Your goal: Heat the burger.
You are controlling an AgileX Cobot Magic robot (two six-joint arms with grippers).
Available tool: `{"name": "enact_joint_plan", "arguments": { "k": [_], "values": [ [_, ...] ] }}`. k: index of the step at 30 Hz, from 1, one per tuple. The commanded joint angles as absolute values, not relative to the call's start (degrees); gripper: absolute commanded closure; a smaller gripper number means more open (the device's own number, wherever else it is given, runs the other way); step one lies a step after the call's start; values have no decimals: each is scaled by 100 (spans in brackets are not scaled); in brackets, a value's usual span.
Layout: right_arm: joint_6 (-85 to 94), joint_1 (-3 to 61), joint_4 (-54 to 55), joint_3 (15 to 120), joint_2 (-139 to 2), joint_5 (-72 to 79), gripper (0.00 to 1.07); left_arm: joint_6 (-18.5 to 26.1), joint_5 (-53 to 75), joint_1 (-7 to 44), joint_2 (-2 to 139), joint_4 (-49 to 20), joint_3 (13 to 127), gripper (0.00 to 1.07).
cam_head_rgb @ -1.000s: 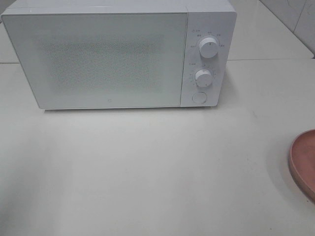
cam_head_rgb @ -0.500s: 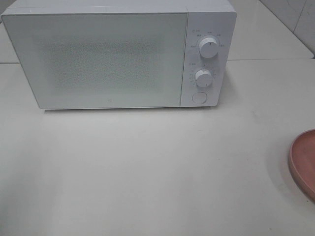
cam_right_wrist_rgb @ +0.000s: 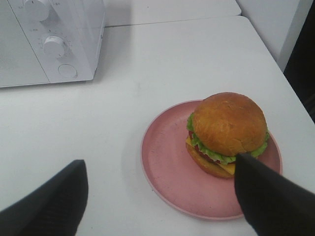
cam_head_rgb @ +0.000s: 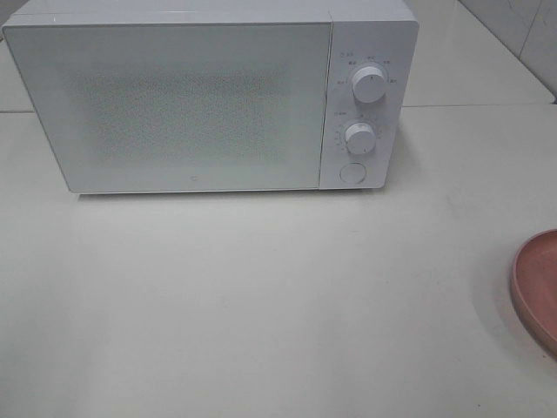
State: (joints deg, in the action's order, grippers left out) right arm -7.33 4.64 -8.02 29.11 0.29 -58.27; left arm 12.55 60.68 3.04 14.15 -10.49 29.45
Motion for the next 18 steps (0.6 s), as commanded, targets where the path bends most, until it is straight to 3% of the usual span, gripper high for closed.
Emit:
{"name": "enact_joint_plan", "arguments": {
  "k": [1, 9, 18],
  "values": [
    [-693, 441, -837, 2882, 172, -5758, 31, 1215, 5999, -178, 751, -1060, 2928, 8],
    [-693, 476, -837, 2882, 172, -5758, 31, 1215, 5999, -206, -189, -1060, 2928, 8],
    [-693, 476, -837, 2882, 172, -5758, 31, 1209, 5987, -212, -172, -1071, 2928, 8]
  ]
}}
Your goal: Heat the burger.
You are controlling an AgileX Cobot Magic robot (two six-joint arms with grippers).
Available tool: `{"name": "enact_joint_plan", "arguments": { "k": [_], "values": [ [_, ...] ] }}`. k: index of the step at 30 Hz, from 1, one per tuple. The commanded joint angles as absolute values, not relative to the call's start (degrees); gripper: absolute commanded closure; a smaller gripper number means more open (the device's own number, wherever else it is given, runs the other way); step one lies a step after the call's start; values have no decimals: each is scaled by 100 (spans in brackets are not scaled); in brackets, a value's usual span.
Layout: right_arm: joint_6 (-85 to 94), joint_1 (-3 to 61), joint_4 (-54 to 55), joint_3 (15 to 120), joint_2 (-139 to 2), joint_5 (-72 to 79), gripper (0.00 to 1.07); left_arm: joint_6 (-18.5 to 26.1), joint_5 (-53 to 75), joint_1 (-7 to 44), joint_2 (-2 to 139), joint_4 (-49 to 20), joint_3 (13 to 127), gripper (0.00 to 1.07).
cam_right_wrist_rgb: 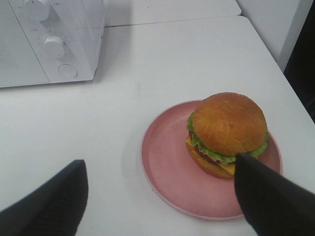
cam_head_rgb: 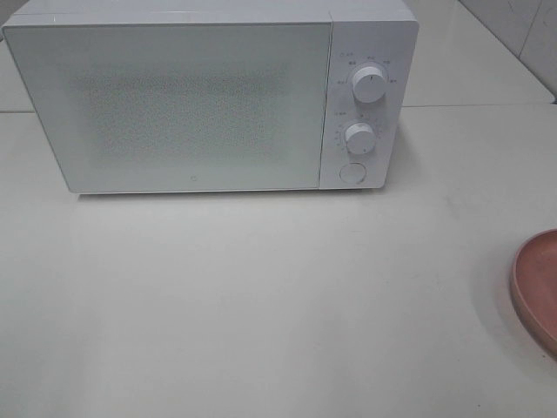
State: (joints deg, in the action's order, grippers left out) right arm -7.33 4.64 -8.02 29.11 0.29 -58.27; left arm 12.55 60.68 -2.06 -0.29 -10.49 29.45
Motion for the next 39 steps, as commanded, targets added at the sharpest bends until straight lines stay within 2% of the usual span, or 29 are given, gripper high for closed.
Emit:
{"name": "enact_joint_plan", "arguments": {
  "k": [1, 39],
  "values": [
    [-693, 476, -837, 2882, 172, -5758, 31, 1209, 5987, -212, -172, -1066, 2928, 8],
    [-693, 476, -837, 2882, 172, -5758, 31, 1209, 5987, -212, -149, -963, 2928, 8]
  ]
}}
